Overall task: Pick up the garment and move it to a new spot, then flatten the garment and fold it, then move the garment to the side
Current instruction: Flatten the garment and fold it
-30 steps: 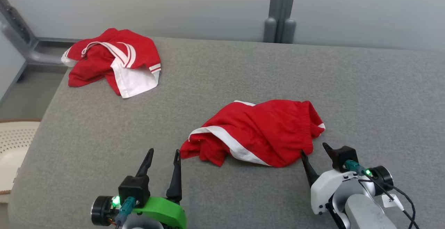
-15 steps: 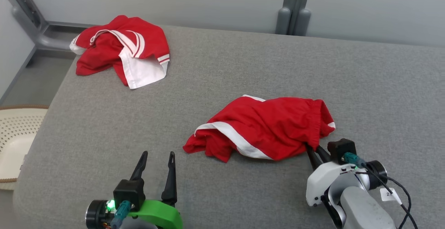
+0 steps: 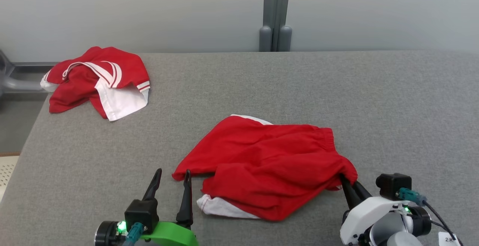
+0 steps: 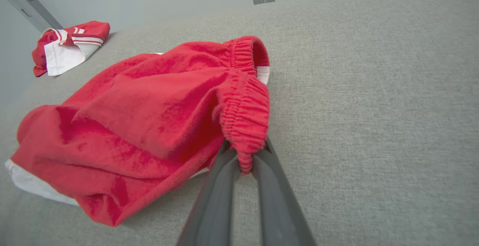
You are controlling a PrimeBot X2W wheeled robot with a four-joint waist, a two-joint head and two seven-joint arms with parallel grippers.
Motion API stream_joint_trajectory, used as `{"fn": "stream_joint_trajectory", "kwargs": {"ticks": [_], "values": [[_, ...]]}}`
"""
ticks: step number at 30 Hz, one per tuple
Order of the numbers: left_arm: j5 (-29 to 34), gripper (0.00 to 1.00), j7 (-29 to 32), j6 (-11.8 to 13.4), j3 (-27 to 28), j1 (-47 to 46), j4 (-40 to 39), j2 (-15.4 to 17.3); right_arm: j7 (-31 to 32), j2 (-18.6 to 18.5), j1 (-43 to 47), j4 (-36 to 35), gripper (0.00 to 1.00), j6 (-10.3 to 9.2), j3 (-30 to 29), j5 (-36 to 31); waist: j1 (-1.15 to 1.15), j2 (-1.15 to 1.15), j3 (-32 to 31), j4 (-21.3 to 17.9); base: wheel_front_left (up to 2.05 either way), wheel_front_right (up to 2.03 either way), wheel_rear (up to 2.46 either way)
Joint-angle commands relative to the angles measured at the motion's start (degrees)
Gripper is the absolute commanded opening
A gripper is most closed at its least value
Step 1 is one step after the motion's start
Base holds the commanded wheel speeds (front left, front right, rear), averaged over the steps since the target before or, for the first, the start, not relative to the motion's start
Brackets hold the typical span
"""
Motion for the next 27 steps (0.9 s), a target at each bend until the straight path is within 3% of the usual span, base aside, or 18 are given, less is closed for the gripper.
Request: {"fn": "stream_joint_trajectory", "kwargs": {"ticks": [1,5,9,22,24,26,27], "values": [[0.3,1.0,0.0,-0.3,0.2,0.8,-0.1,-0.1,1.0,-0.1,0.5,-2.4,0.0,-0.03,-0.2,1.4,0.0,0.0,-0.2,-0.5,0.0,0.0,0.0],[0.5,1.0,0.0,-0.6,0.2,0.2,0.1,-0.3,4.7,-0.1,-0.5,-7.6,0.0,-0.02,-1.6,2.0,0.0,0.0,0.3,0.4,0.0,0.0,0.0],[0.8,1.0,0.0,-1.0,0.1,-0.7,0.2,-0.5,6.4,-0.1,-4.8,-6.7,0.0,-0.02,-3.5,0.5,0.0,0.0,1.3,2.1,0.0,0.0,0.0],[2.3,1.0,0.0,-2.4,0.2,-3.7,0.3,-2.3,5.4,-0.1,-23.7,16.3,0.0,-0.02,-9.2,-7.4,0.0,0.0,6.3,8.3,0.0,0.0,0.0],[2.5,1.0,0.0,-2.6,0.6,-3.9,0.3,-2.5,4.4,-0.1,-26.2,20.0,0.34,-0.02,-9.8,-9.0,0.0,0.0,6.7,8.5,0.0,0.0,0.0],[2.7,1.0,0.0,-2.7,1.0,-4.1,0.4,-2.6,3.2,-0.1,-28.2,23.2,1.0,-0.02,-10.2,-9.9,0.0,0.0,7.0,8.5,0.0,0.0,0.0],[2.8,1.0,0.0,-2.7,1.1,-4.2,0.5,-2.7,2.4,-0.1,-29.0,24.4,1.0,-0.02,-10.4,-10.4,0.0,0.0,7.0,8.5,0.0,0.0,0.0]]}}
